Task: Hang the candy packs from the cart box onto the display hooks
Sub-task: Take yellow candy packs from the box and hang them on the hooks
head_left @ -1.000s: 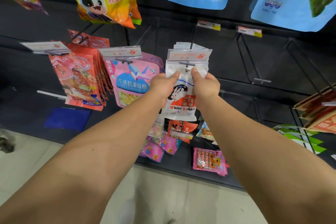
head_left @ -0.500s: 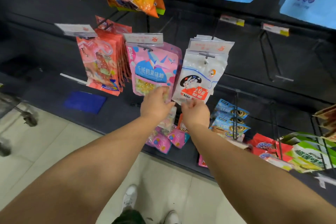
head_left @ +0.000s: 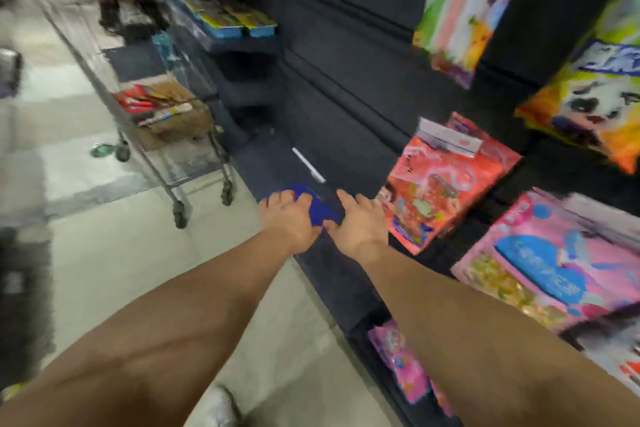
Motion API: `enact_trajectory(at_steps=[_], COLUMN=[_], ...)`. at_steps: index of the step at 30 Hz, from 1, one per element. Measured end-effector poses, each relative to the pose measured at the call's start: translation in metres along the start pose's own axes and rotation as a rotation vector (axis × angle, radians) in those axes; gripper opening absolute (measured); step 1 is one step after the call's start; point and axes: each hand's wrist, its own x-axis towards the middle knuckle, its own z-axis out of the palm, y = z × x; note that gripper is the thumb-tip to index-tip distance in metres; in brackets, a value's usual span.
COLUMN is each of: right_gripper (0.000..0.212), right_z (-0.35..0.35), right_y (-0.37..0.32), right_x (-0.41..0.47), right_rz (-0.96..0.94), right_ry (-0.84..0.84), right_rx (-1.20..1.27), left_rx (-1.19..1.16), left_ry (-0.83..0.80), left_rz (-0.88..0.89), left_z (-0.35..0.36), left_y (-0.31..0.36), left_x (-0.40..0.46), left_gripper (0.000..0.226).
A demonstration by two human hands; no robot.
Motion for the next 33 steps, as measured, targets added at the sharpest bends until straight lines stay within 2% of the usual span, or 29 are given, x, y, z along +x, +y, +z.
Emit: enact_trajectory(at_steps=[8,14,19,24,29,33], right_gripper=[0.069,0.065,0.064,0.067,0.059,0.062], right_z=[0.039,0.061,0.083,0.102,0.084,0.077], right_y=[-0.252,-0.369,-0.431,-0.476,-0.503,-0.513], right_x=[0.122,0.185,0.259,0.366,0.484,0.560], right_rz=[-0.273,-0.389,-0.436,-0.446,-0.401,-0.366], right_ry=[-0.095,-0.110,-0.127,-0.163,-0.169,-0.185], right_rx=[0.019,0.023,0.048,0.049,0.036,0.035], left_rx=[0.050,0.034,0.008,0.012,-0.025,-0.047], left_ry=[0.128,0.201,0.224,0.246,0.206,0.147], left_rz=[-0.297,-0.436,-0.484,-0.525,-0.551,-0.556], left_z=[-0.098,-0.135,-0.152,-0.169,-0.191,-0.190], left_y=[-0.239,-0.346,-0.407,-0.460,-0.504,-0.529], left_x=[0.076,0.111,0.170,0.264,0.367,0.437], left_gripper=[0.066,0.068,0.071,0.064,0.072,0.078])
